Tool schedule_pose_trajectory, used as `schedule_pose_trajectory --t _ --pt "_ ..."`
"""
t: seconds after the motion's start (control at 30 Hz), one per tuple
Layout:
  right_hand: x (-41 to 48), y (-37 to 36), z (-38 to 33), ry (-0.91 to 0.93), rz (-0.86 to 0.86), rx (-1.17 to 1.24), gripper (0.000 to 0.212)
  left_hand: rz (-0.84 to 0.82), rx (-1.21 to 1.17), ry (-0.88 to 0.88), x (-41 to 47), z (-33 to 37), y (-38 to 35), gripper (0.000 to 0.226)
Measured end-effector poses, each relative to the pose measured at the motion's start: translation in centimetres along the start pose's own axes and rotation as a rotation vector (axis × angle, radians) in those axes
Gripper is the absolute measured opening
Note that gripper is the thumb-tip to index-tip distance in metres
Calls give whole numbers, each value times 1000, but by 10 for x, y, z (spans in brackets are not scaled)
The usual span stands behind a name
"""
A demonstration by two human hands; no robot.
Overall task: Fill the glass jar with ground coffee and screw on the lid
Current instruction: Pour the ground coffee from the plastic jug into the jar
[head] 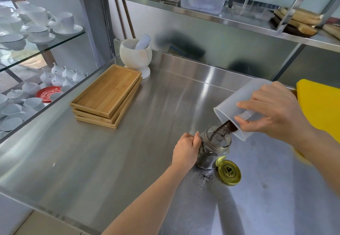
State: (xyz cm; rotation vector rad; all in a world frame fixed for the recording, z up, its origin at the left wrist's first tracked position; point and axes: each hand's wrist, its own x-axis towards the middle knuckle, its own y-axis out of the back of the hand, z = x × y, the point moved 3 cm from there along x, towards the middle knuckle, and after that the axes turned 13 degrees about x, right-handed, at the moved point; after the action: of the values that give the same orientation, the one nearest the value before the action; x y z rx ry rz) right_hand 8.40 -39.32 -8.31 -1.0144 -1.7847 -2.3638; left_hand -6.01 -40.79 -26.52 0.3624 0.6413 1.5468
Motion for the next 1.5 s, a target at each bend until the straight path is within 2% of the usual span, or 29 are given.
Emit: schedule_pose_trajectory --t 0.8,1.2,1.5 --pt "5 5 -6 9 7 41 37 6 33 -17 1 -1 0 57" --pt "2 -1 -13 177 -59 -87 28 6 32 -27 1 -1 0 58" --pt "1 -1 -14 188 -45 -77 26 5 45 -33 2 -1 -1 58"
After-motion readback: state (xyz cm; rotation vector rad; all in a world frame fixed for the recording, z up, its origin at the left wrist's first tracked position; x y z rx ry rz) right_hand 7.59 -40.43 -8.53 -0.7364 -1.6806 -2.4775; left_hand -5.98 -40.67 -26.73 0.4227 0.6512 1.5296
